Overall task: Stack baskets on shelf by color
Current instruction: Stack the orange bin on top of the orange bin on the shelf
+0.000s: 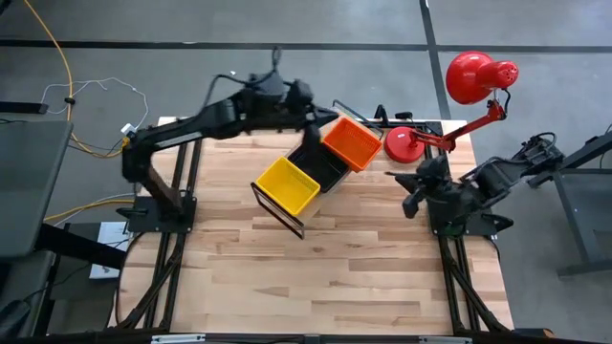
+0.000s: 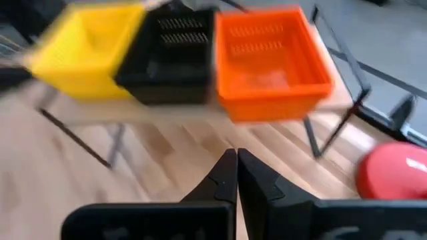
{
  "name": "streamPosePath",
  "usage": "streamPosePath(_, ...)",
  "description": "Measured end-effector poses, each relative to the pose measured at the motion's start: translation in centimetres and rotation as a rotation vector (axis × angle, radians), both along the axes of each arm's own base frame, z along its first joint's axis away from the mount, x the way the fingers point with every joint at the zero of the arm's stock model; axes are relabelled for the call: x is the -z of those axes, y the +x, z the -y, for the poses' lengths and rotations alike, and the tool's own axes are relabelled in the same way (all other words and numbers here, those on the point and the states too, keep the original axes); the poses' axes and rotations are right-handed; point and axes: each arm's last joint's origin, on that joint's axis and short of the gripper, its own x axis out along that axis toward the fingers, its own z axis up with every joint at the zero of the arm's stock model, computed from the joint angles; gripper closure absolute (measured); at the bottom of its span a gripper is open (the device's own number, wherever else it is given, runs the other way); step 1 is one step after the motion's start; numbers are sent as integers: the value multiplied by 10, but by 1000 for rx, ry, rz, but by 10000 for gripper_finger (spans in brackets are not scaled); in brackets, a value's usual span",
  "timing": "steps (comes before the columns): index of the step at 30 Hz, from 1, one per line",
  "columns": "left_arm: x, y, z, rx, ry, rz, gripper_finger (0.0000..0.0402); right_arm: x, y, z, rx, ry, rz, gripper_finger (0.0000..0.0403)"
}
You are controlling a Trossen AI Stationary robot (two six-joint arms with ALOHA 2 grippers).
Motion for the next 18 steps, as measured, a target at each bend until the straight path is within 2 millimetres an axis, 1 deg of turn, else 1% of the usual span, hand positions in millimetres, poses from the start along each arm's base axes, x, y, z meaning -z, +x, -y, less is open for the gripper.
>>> streamPosePath(2,-11,-9,19,58,38,36,401,16,6,2,26,0,-44,403)
streamPosePath(5,-10,-20,44,133,57,124,401,46,16,5,49,47,-63,403)
streamPosePath(7,1,-29,58,165,53,187,401,65,21,8,55,90,-51,403)
streamPosePath(10,24,-45,74,162,12,287,401,84,29,12,35,141,32,403)
streamPosePath(12,40,-60,82,146,-12,355,401,92,35,15,17,157,90,403)
streamPosePath(14,50,-75,92,148,-37,441,401,96,41,20,7,158,150,403)
streamPosePath(18,60,-108,111,207,-66,614,401,97,49,36,53,120,185,403)
